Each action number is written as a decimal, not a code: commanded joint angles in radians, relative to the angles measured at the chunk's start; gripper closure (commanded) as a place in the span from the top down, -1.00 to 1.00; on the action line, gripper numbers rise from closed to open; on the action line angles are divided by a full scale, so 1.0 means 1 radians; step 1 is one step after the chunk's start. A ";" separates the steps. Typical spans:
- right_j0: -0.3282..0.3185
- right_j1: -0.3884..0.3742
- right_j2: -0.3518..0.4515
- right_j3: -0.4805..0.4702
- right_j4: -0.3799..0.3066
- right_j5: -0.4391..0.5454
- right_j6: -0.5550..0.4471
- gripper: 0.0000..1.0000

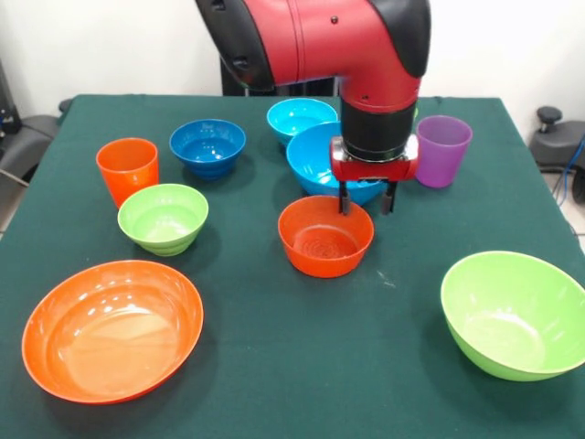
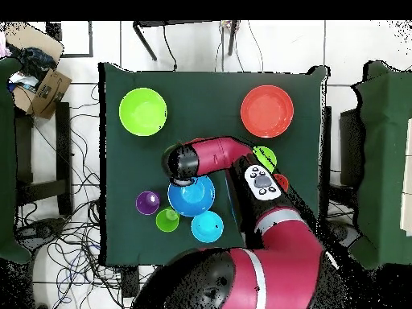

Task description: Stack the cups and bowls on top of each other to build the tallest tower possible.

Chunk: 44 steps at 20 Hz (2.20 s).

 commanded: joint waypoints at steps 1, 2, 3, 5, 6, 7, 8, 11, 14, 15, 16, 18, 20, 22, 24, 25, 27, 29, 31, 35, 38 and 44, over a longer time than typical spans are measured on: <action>0.025 0.020 0.017 0.006 -0.047 -0.024 -0.052 1.00; 0.026 0.018 0.015 0.005 -0.047 -0.025 -0.050 1.00; 0.031 0.010 0.009 -0.001 -0.051 -0.022 -0.049 1.00; 0.042 -0.019 -0.009 -0.007 -0.067 -0.018 -0.047 1.00; 0.042 -0.037 -0.012 -0.013 -0.070 -0.007 -0.055 1.00; 0.038 -0.047 -0.012 -0.019 -0.073 0.003 -0.068 1.00; 0.034 -0.055 -0.010 -0.032 -0.073 0.017 -0.083 1.00; 0.027 -0.075 0.002 -0.057 -0.071 0.032 -0.111 1.00; 0.026 -0.107 0.008 -0.033 -0.059 0.019 -0.094 1.00; 0.026 -0.108 0.013 -0.041 -0.052 0.023 -0.092 1.00; 0.027 -0.113 0.015 -0.038 -0.047 0.020 -0.086 1.00; 0.029 -0.118 0.019 -0.045 -0.038 0.028 -0.080 1.00; 0.033 -0.122 0.021 -0.061 -0.028 0.050 -0.081 1.00; 0.036 -0.127 0.023 -0.074 -0.020 0.073 -0.083 1.00; 0.035 -0.135 0.025 -0.071 -0.014 0.081 -0.083 1.00; 0.032 -0.142 0.023 -0.055 -0.016 0.071 -0.081 1.00; 0.027 -0.143 0.024 -0.039 -0.018 0.056 -0.079 1.00; 0.023 -0.138 0.026 -0.031 -0.019 0.043 -0.077 1.00; 0.024 -0.134 0.028 -0.036 -0.017 0.046 -0.077 1.00; 0.026 -0.131 0.028 -0.027 -0.010 0.044 -0.065 1.00; 0.033 -0.129 0.023 -0.026 -0.014 0.039 -0.056 1.00; 0.036 -0.119 0.024 -0.041 -0.014 0.046 -0.059 1.00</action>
